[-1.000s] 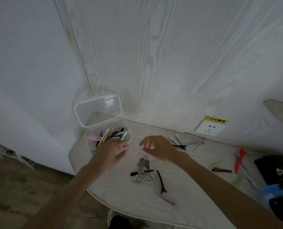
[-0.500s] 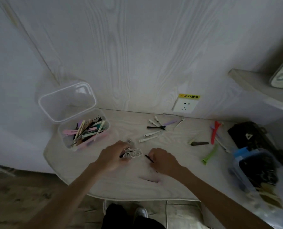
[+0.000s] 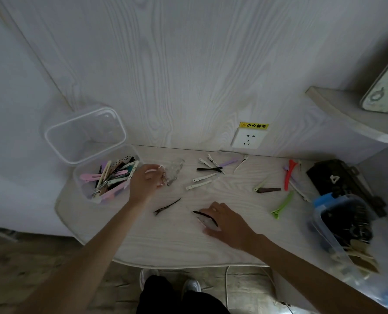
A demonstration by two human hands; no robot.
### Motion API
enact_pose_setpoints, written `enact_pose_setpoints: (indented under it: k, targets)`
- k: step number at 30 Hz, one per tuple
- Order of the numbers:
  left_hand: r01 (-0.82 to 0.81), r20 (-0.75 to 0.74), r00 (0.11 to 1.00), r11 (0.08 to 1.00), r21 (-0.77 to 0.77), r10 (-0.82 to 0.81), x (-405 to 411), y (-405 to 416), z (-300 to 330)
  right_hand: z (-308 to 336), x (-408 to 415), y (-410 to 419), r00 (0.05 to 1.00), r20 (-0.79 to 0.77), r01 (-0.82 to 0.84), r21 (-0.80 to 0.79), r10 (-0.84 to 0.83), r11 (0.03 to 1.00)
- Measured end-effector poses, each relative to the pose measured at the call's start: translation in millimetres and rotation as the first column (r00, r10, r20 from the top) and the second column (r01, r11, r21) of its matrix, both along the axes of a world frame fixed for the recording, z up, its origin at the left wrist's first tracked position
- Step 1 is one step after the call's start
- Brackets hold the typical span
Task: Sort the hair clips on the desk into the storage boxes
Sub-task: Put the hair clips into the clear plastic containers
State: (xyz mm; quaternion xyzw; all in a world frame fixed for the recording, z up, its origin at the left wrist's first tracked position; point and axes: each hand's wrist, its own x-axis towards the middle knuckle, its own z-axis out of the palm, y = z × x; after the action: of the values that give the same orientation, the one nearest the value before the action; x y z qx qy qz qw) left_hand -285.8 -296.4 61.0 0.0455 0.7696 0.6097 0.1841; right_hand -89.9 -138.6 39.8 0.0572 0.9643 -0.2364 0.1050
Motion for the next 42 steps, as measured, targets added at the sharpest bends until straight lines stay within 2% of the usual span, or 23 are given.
enact_pose_setpoints:
  k: [3, 4, 7, 9, 12, 14, 17, 18, 19, 21, 22, 24, 28, 30, 32, 35, 38, 42]
  targets:
    - [-0.139, 0.19, 0.973, 0.989, 0.047, 0.128, -16.4, 17.1, -8.8, 2.6, -1.2, 1.7, 0.998, 0.025, 0.051, -0.05, -0.05, 0.997]
    - [-0.16, 0.211, 0.967, 0.986, 0.053, 0.145, -19.8, 20.7, -13.0, 3.2, -1.4, 0.9, 0.999, 0.017, 0.046, -0.041, -0.045, 0.998]
    - [-0.101, 0.081, 0.991, 0.989, -0.111, 0.11, -21.6, 23.0, -17.6, 0.8, -2.8, -3.2, 0.999, -0.039, 0.034, -0.003, -0.034, 0.999]
    - [0.034, -0.029, 0.999, 0.965, -0.26, -0.043, -11.9, 20.5, -12.0, 1.6, -5.6, -4.4, 0.998, -0.044, 0.051, 0.016, -0.05, 0.999]
    - [0.17, -0.123, 0.965, 0.907, -0.385, -0.233, 1.8, 4.0, -3.0, 4.0, -7.5, -2.4, 1.0, -0.009, 0.026, 0.042, -0.025, 0.999]
    - [0.282, -0.159, 0.903, 0.83, -0.482, -0.399, 10.3, -14.3, 0.5, 3.9, -6.5, 2.4, 0.997, 0.069, 0.039, 0.069, -0.043, 0.997]
    - [0.47, -0.002, 0.754, 0.541, -0.698, -0.657, 21.9, -35.8, -4.6, 5.5, -2.1, 4.4, 0.975, 0.173, 0.133, 0.049, -0.14, 0.99]
    - [0.471, 0.015, 0.736, 0.495, -0.73, -0.677, 24.3, -39.4, -8.3, 6.3, -1.5, 2.1, 0.979, 0.167, 0.113, 0.015, -0.114, 0.993]
    - [0.451, 0.0, 0.744, 0.502, -0.738, -0.668, 25.6, -40.6, -11.5, 5.8, -1.0, -0.7, 0.988, 0.143, 0.065, -0.025, -0.061, 0.998]
    - [0.404, -0.059, 0.781, 0.574, -0.713, -0.622, 24.9, -37.4, -14.5, 5.1, -5.8, -7.8, 0.996, 0.07, -0.052, -0.083, 0.058, 0.995]
    - [0.403, -0.084, 0.777, 0.595, -0.695, -0.624, 25.4, -34.6, -15.0, 4.1, -9.9, -11.8, 0.994, 0.044, -0.094, -0.095, 0.098, 0.991]
    - [0.455, -0.105, 0.719, 0.581, -0.675, -0.686, 27.8, -27.5, -14.1, 3.5, -21.9, -21.2, 0.991, 0.0, -0.133, -0.113, 0.133, 0.985]
    - [0.607, -0.089, 0.564, 0.485, -0.63, -0.821, 32.8, -26.8, -10.7, 7.3, -47.8, -31.5, 0.999, -0.031, 0.009, -0.149, -0.014, 0.989]
    - [0.564, -0.038, 0.494, 0.353, -0.746, -0.869, 33.8, -36.5, -12.0, 7.0, -58.0, -27.4, 0.999, 0.008, 0.052, -0.09, -0.052, 0.995]
    - [0.438, -0.014, 0.482, 0.255, -0.862, -0.876, 35.9, -44.2, -16.6, 7.9, -63.8, -22.7, 0.997, 0.067, 0.023, 0.003, -0.024, 1.0]
    - [0.346, -0.054, 0.526, 0.271, -0.898, -0.849, 41.7, -49.5, -20.8, 6.5, -66.9, -21.1, 0.995, 0.098, -0.035, 0.044, 0.031, 0.998]
    - [0.445, -0.055, 0.585, 0.377, -0.812, -0.809, 45.5, -54.0, -26.1, -0.1, -60.1, -21.1, 0.997, 0.074, -0.019, -0.015, 0.02, 1.0]
    - [0.473, -0.111, 0.6, 0.463, -0.749, -0.792, 49.3, -44.6, -28.3, -5.4, -54.1, -25.8, 0.999, 0.024, 0.032, -0.184, -0.028, 0.982]
